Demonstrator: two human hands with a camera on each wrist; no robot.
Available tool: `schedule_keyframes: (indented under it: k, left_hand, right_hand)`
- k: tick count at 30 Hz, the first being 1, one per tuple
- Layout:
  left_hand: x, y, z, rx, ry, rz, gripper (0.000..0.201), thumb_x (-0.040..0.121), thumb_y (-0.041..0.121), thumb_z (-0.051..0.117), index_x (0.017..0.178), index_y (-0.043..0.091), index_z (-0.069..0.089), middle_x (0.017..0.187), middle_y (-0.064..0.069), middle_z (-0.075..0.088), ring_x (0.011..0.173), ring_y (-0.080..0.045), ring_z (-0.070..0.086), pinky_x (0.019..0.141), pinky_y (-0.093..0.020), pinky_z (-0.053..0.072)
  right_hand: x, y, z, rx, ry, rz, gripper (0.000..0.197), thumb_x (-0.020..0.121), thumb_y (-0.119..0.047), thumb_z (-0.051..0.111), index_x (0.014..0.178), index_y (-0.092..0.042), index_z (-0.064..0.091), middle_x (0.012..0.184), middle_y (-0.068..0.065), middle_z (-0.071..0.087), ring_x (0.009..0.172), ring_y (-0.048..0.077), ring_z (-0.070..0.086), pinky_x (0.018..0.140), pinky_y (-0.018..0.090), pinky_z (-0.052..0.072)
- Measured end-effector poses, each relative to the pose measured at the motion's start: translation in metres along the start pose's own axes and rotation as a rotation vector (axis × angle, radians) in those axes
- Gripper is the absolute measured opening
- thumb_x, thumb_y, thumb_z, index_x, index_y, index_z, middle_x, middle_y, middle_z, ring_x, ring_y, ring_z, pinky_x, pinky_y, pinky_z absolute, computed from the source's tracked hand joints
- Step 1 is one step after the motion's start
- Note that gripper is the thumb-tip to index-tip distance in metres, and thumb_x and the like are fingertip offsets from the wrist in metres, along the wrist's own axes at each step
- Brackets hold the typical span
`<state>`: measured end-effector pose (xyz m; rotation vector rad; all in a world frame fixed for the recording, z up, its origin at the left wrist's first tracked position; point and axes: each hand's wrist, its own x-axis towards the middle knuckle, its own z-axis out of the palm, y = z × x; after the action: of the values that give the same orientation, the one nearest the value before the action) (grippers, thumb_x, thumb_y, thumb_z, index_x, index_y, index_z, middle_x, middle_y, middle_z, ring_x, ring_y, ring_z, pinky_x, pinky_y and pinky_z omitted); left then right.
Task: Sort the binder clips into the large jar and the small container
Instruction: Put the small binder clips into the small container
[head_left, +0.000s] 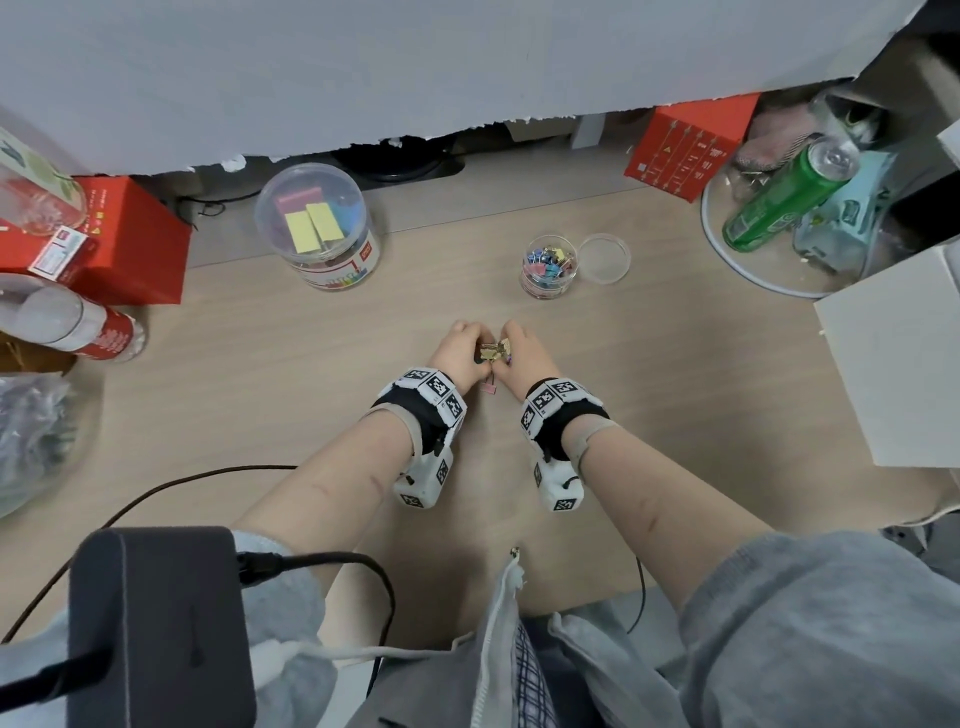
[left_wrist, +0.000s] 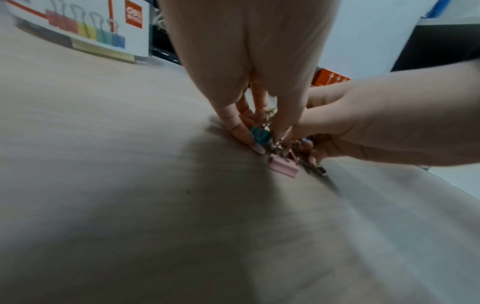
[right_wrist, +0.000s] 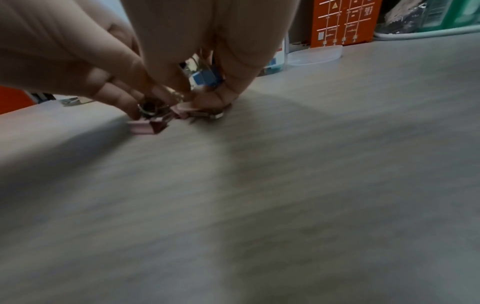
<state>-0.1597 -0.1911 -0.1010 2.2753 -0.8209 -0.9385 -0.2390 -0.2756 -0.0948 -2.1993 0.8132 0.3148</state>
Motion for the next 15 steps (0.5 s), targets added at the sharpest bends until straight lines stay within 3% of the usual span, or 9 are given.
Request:
schedule_keyframes:
  k: [5,8,11,13,15]
  left_hand:
    - [-0.001,-0.001,0.000,-0.093,0.087,-0.026,0.024,0.073,-0.004,0.060,0.098,-0.003,0.061,0.088,-0.003,0.048,0.091,-0.021,0.047,0.086,-0.025,0.037]
    - [-0.005,0.002,-0.001,-0.230,0.137,-0.032,0.022,0.072,-0.006,0.062,0.092,0.004,0.062,0.090,-0.009,0.054,0.079,-0.019,0.049,0.077,-0.028,0.043]
    - [-0.008,0.013,-0.008,-0.318,0.200,-0.012,0.022,0.074,-0.003,0.065,0.090,0.009,0.059,0.086,-0.010,0.054,0.067,-0.016,0.046,0.063,-0.019,0.041]
    - [-0.007,0.026,-0.017,-0.366,0.205,0.004,0.022,0.075,0.003,0.068,0.094,0.007,0.060,0.083,-0.012,0.053,0.068,-0.019,0.049,0.065,-0.028,0.047]
    - [-0.004,0.041,-0.025,-0.427,0.206,0.026,0.025,0.074,0.007,0.069,0.096,0.008,0.059,0.080,-0.012,0.053,0.071,-0.022,0.050,0.070,-0.038,0.051]
  right_hand:
    - [-0.002,0.000,-0.006,0.073,0.015,-0.006,0.011,0.089,-0.004,0.044,0.100,-0.001,0.044,0.110,0.026,0.053,0.100,0.037,0.051,0.080,0.040,0.039]
    - [-0.002,-0.002,-0.010,0.146,0.048,-0.007,0.007,0.090,-0.004,0.041,0.093,-0.010,0.039,0.108,0.026,0.055,0.099,0.036,0.053,0.079,0.037,0.039]
    - [-0.002,-0.004,-0.016,0.173,0.096,-0.046,0.009,0.092,-0.004,0.041,0.099,-0.001,0.045,0.106,0.026,0.056,0.098,0.037,0.053,0.080,0.039,0.040]
    - [-0.002,-0.007,-0.023,0.201,0.133,-0.061,0.004,0.093,-0.007,0.041,0.096,-0.005,0.043,0.107,0.025,0.057,0.099,0.037,0.054,0.082,0.041,0.041]
    - [-0.001,-0.010,-0.031,0.268,0.191,-0.063,0.014,0.094,-0.008,0.042,0.107,-0.004,0.047,0.114,0.023,0.057,0.105,0.036,0.055,0.089,0.043,0.044]
